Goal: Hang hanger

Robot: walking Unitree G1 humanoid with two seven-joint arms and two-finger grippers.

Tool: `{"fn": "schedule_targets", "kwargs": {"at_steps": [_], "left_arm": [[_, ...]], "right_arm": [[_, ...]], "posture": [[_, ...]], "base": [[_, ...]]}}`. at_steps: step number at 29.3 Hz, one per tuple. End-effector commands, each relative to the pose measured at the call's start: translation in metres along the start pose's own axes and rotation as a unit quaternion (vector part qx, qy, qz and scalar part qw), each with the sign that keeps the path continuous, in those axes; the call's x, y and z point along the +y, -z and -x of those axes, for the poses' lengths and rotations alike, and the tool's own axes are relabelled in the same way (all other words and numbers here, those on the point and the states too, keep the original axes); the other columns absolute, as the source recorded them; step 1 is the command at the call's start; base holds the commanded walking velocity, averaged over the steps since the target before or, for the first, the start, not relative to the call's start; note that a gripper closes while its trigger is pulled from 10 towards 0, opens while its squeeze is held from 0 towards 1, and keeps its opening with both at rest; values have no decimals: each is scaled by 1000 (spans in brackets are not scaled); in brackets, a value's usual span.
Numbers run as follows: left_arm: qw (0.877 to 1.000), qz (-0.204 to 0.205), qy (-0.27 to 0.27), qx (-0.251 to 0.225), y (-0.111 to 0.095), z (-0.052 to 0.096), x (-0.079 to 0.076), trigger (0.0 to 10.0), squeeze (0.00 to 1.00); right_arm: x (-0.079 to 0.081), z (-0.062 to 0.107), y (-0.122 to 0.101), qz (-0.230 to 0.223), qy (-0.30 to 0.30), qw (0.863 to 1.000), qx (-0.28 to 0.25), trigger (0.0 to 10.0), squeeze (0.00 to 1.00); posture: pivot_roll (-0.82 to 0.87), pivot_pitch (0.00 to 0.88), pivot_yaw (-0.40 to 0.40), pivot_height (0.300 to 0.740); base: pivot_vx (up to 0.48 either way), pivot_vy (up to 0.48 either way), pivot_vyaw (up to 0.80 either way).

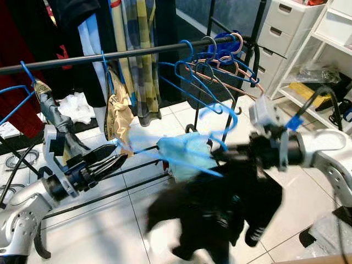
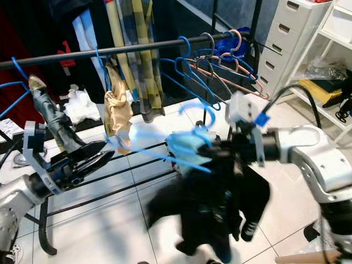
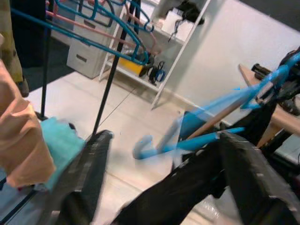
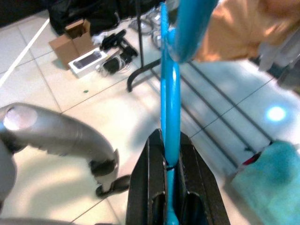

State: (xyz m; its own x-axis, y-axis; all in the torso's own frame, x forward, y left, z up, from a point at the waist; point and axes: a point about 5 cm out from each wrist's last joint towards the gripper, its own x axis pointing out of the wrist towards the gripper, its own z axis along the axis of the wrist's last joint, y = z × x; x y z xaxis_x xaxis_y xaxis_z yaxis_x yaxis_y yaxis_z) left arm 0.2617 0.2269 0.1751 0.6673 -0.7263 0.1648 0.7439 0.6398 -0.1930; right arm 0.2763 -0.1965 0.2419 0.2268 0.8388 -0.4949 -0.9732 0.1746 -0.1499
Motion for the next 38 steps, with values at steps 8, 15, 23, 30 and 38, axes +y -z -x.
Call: {"fn": "schedule_targets", "kwargs": {"at_steps": [8, 15, 23, 30, 38], "left_arm": [[1000, -10, 3, 14, 4, -4, -4, 10000, 1000], [998, 32, 59, -16, -2, -18, -22, 10000, 1000], [990, 72, 118, -5, 7, -33, -45, 10000, 0], [983, 76, 164, -27, 6, -75, -88, 10000, 0], [985, 38, 170, -6, 12, -83, -97, 10000, 0]], "right_arm": [[13, 10, 18, 4, -68, 990, 125, 0, 0], [13, 20, 21, 25, -88, 979, 180, 0, 0], [11, 16, 13, 44, -90, 981, 164, 0, 0], [-12, 8, -7, 90, -65, 983, 143, 0, 0], [-17, -2, -17, 107, -66, 985, 119, 0, 0]], "posture": [[-75, 131, 9, 740], [-78, 132, 11, 740], [-78, 129, 16, 740], [-72, 118, 11, 740], [-73, 115, 11, 740]], "base": [[0, 0, 0], [0, 0, 0], [0, 0, 0], [0, 0, 0], [0, 0, 0]]}}
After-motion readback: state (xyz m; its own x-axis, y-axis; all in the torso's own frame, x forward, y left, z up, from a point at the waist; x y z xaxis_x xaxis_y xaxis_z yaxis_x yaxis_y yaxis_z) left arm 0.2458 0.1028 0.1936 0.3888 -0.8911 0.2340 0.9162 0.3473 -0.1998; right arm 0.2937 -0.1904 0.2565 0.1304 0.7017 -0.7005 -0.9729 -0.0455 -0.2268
